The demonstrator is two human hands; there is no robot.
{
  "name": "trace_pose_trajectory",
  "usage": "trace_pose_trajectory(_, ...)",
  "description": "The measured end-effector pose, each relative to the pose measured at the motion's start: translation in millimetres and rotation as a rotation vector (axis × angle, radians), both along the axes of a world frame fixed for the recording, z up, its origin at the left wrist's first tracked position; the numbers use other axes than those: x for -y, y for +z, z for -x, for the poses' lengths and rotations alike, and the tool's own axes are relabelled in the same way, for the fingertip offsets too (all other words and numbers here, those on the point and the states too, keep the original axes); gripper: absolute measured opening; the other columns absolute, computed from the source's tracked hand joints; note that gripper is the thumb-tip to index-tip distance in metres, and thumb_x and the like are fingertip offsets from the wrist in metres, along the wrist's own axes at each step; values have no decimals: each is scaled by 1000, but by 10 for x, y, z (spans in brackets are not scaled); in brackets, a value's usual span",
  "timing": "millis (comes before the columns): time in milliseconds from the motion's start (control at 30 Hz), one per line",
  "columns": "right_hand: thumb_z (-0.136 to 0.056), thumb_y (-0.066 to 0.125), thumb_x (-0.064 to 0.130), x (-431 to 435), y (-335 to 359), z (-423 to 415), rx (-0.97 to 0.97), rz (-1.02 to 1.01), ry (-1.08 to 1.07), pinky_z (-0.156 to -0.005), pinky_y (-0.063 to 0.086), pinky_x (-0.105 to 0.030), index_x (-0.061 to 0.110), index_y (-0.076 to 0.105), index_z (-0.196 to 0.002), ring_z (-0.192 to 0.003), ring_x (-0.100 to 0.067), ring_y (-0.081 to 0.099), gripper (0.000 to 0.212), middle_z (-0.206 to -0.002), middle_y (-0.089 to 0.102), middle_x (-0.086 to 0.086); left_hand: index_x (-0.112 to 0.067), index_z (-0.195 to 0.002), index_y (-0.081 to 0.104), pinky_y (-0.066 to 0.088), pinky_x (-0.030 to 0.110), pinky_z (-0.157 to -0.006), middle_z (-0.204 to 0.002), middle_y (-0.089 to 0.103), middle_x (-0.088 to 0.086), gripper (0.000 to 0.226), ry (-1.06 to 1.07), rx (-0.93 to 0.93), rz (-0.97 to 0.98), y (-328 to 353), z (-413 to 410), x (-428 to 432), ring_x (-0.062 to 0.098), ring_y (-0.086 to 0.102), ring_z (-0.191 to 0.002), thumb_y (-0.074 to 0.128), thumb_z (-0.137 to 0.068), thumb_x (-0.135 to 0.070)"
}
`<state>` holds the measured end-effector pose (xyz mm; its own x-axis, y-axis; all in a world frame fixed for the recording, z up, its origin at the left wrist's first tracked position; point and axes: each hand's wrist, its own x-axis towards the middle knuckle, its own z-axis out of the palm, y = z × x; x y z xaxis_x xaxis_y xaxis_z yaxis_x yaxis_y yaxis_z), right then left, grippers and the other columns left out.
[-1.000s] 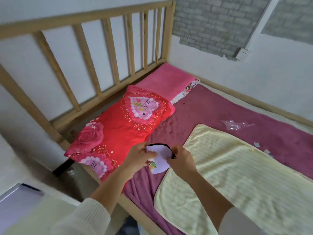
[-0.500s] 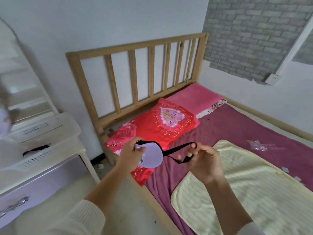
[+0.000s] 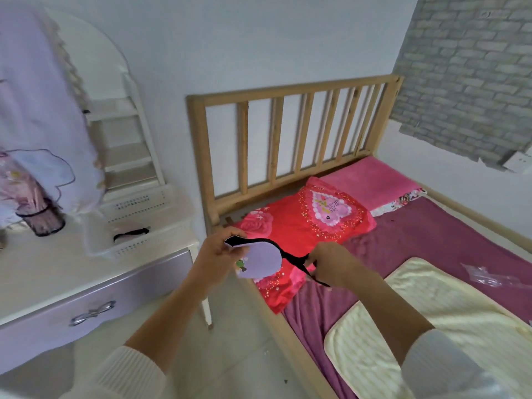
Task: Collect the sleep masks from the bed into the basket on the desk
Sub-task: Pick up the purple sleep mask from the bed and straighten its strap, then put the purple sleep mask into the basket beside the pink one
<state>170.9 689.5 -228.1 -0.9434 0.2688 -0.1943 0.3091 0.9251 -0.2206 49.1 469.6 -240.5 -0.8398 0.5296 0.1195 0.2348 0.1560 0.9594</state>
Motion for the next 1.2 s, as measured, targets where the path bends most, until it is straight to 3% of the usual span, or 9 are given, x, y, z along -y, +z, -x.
trace_pose_trajectory(200,-69,80,42,628,162,-16,105,1071,54,-71,58,-39,13,79,-72,-52,-18,68,29,-70,76,-11,-18,-75,64,49,17,-52,-61,61,1,33,59,18,-100,110,164,472,10,57,-49,59,-78,15)
trace_pose_trajectory(333,-73,69,55,956,234,38,-358,1890,-157,-71,54,-26,19,75,-87,-66,-10,69,40,-74,74,2,-20,-74,64,48,14,-47,-53,64,-13,38,69,71,-113,99,195,839,5,58,-46,56,-79,17)
trace_pose_trajectory(400,-90,56,40,1071,171,174,-653,1820,-376,-76,53,-26,19,69,-107,-82,-8,70,29,-90,74,3,-20,-76,64,51,19,-47,-53,65,-11,38,59,108,-127,69,183,992,9,60,-47,56,-81,17)
trace_pose_trajectory(467,-95,49,17,1190,72,280,-744,1291,-527,-70,48,-27,6,65,-108,-74,-7,67,23,-90,74,-8,-19,-77,64,51,19,-47,-52,65,-10,37,45,126,-127,65,165,1107,9,60,-46,56,-82,16)
trace_pose_trajectory(567,-90,45,1,1360,-148,361,-631,501,-409,-53,33,-30,-3,61,-82,-53,-18,42,18,-73,66,-27,-22,-75,67,49,17,-46,-52,64,-8,35,49,145,-125,76,138,1267,9,59,-46,59,-81,12)
trace_pose_trajectory(667,-78,54,-1,1577,-194,415,-325,326,-198,-39,29,-15,2,67,-75,-38,-9,43,13,-54,64,-8,-21,-73,68,49,18,-44,-54,63,-6,32,73,178,-125,93,123,1446,9,57,-46,60,-81,9)
trace_pose_trajectory(767,-74,68,5,1812,-201,434,23,681,-65,-50,46,-8,0,74,-87,-46,3,60,15,-80,78,-13,-16,-76,66,49,21,-43,-61,60,4,24,136,217,-141,104,144,1616,13,56,-45,60,-81,7)
trace_pose_trajectory(900,-73,77,29,2092,-232,493,-88,1029,-107,-96,53,-40,21,71,-114,-101,-15,70,42,-104,77,5,-14,-81,68,52,35,-58,-65,64,5,19,223,282,-200,74,158,1843,22,57,-56,61,-82,5)
trace_pose_trajectory(1200,-52,81,34,2628,-260,782,-272,1692,-558,-75,43,-36,31,69,-102,-86,-8,66,52,-95,73,9,-12,-101,70,49,34,-79,-93,71,5,18,504,269,-152,-160,62,2108,18,62,-83,67,-85,-19)
